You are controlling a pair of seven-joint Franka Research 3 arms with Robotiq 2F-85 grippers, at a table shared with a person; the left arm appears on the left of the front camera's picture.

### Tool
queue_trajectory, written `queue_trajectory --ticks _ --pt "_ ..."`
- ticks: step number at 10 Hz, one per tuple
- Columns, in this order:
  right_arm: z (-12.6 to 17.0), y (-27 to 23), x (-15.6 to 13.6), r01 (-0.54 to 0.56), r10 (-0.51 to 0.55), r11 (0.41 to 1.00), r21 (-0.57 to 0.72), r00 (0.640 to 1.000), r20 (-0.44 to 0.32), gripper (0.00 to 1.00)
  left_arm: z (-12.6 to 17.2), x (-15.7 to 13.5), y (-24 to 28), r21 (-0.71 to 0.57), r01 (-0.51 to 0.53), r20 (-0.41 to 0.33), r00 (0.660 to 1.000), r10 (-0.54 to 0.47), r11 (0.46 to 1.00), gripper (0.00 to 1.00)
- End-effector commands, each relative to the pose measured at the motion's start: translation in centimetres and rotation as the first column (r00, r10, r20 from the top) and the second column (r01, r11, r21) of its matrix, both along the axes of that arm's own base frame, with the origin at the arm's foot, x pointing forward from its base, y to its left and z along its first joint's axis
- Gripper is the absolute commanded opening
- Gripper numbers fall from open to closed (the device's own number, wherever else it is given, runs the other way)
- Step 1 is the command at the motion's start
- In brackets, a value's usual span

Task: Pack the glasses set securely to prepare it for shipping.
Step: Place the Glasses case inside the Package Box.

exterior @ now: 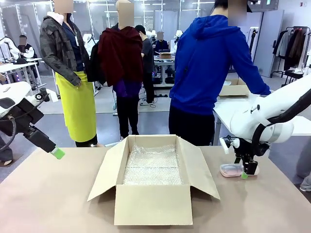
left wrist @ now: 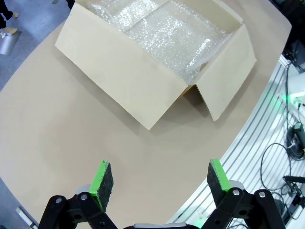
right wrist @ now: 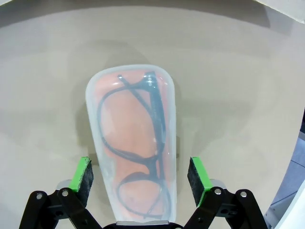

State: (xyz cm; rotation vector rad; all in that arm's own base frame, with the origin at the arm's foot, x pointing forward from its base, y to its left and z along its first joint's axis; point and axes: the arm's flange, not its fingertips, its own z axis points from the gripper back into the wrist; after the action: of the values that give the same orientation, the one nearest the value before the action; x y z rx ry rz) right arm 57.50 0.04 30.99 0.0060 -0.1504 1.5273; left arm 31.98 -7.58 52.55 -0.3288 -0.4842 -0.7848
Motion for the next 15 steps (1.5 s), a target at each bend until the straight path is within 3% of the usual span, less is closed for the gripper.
queue_trajectory --ticks 1,5,7,11,15 --pt "-0.1 -0.1 0.5 -0.016 0.016 1.0 0.005 1.0 0.018 0.93 0.1 0.1 0.1 -0.016 0.014 0.009 1.0 -0.014 1.0 1.0" --pt "1.1 0.2 0.3 -0.014 0.014 1.0 -0.002 1.0 0.009 0.55 0.1 0.1 0.1 -0.016 0.014 0.009 1.0 -0.014 1.0 1.0" --pt "4.0 0.5 -0.1 0.019 -0.019 1.0 -0.011 1.0 0.017 0.57 0.1 0.1 0.1 -0.016 0.014 0.009 1.0 -0.014 1.0 1.0" --pt "16.3 3.9 -2.7 0.069 -0.069 0.998 0.01 0.998 0.004 0.57 0.1 0.1 0.1 -0.016 0.014 0.009 1.0 -0.014 1.0 1.0" --pt "19.9 13.1 -1.1 0.157 -0.157 0.987 0.037 0.988 0.0 0.57 0.1 0.1 0.1 -0.016 0.014 0.009 1.0 -0.014 1.0 1.0"
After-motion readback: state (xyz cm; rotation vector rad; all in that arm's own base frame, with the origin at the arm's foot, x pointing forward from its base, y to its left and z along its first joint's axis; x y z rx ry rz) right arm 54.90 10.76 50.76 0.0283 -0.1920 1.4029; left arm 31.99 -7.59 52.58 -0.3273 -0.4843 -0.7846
